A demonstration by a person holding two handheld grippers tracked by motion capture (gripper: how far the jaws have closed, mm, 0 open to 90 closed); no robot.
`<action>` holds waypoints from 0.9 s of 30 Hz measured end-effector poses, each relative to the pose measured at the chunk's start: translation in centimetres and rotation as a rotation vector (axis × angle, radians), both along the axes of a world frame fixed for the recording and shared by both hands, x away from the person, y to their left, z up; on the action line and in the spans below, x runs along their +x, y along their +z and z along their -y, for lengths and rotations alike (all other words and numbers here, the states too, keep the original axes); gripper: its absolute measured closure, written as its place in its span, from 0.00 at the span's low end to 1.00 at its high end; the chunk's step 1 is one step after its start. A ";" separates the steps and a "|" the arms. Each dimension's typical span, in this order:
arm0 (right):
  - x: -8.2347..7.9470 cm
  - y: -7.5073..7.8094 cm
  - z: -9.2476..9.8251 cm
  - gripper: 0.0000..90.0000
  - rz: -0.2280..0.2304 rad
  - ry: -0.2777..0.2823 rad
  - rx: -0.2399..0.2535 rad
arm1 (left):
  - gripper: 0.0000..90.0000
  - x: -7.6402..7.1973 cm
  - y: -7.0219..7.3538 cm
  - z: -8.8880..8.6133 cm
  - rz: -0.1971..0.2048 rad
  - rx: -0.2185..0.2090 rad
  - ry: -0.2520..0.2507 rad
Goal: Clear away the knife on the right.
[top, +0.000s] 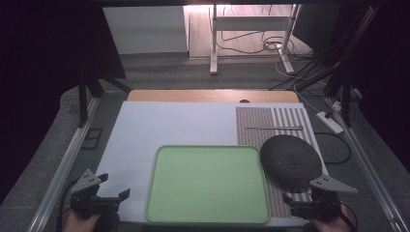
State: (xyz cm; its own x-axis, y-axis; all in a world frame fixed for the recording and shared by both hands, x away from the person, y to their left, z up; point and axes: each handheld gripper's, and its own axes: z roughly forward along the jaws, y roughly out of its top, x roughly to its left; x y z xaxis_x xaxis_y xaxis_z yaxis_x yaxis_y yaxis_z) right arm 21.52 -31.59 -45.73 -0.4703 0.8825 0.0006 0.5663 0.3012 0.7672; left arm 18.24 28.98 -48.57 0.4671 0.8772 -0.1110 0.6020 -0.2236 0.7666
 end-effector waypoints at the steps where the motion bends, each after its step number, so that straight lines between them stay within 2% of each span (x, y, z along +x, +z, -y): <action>1: 0.0 0.0 0.0 0.00 -0.003 0.005 -0.001 | 0.02 0.0 0.0 0.0 0.002 0.003 0.000; 4: 0.0 0.0 -0.2 0.00 -0.005 0.015 -0.017 | 0.02 -0.1 0.0 0.1 0.010 0.013 -0.002; 12: 0.0 -0.1 -0.7 0.00 -0.012 0.032 -0.061 | 0.02 -0.2 0.0 0.0 0.015 0.002 -0.003; 20: 0.1 -0.2 -0.8 0.00 -0.017 0.049 -0.068 | 0.02 -0.2 0.0 0.0 0.017 0.001 -0.003; 23: 0.2 -0.2 -0.8 0.00 -0.033 0.061 -0.064 | 0.02 -0.2 0.0 0.0 0.016 0.002 -0.002; 24: 0.3 -0.3 -0.9 0.00 -0.048 0.065 -0.074 | 0.02 -0.2 0.0 0.0 0.015 0.003 -0.001; 27: 0.3 -0.3 -1.1 0.00 -0.049 0.076 -0.092 | 0.03 -0.2 0.0 0.1 0.015 0.010 -0.001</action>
